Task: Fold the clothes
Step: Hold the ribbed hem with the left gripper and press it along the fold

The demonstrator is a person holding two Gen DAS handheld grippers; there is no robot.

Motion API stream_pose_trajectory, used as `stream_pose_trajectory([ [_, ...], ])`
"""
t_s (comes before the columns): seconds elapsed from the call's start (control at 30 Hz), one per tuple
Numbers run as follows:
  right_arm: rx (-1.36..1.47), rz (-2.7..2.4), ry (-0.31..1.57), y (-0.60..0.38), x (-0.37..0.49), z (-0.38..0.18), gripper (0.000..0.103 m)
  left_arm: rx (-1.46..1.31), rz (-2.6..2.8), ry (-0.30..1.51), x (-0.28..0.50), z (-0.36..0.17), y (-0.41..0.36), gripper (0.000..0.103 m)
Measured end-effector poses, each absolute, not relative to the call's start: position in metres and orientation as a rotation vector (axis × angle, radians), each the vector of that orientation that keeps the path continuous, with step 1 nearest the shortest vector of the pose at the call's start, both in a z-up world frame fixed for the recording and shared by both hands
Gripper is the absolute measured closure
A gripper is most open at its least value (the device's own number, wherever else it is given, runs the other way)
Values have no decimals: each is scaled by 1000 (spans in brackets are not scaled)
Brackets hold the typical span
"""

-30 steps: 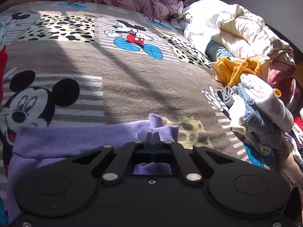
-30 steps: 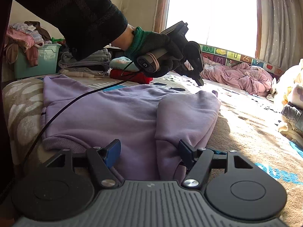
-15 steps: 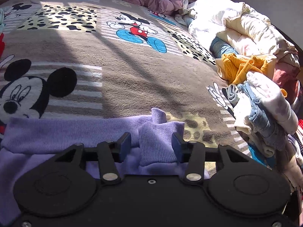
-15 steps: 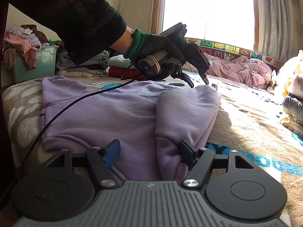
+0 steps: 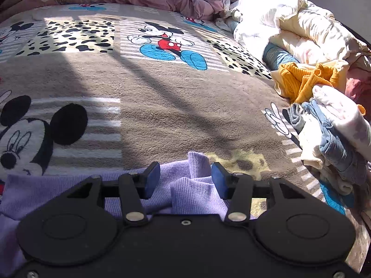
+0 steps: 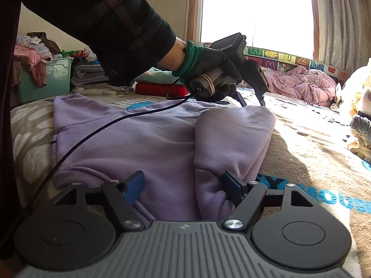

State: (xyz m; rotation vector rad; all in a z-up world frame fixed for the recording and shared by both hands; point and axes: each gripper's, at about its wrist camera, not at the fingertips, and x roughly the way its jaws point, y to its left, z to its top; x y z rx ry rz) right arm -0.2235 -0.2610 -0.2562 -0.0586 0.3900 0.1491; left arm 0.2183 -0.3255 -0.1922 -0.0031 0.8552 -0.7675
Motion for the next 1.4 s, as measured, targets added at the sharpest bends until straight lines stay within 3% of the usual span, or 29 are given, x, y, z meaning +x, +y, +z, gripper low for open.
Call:
stream_pose_trajectory([
  [0.2, -52, 150, 391, -262, -223, -256, 28, 109, -934, 823, 198, -186, -333, 93],
  [0.6, -55, 152, 395, -261, -221, -256, 28, 369, -854, 761, 173, -218, -376, 94],
  [0.77, -63, 150, 396, -258, -221, -256, 27, 107, -785, 720, 193, -182, -344, 94],
  [0.87, -69, 145, 395, -256, -222, -256, 27, 123, -769, 734, 198, -175, -330, 94],
  [0.93, -70, 143, 395, -256, -222, -257, 27, 114, -763, 777, 200, -183, -324, 88],
  [1.07, -72, 142, 396, -255, -222, -257, 27, 102, -796, 852, 200, -202, -323, 87],
  [1.17, -75, 143, 396, -255, -222, -257, 27, 63, -818, 885, 201, -208, -324, 75],
  [1.27, -77, 145, 396, -255, -221, -258, 26, 23, -818, 895, 205, -209, -323, 75],
  [1.33, -77, 147, 396, -256, -221, -258, 26, 29, -810, 881, 205, -208, -322, 98],
  [1.4, -76, 147, 396, -256, -221, -258, 26, -106, -779, 891, 215, -208, -310, 98],
])
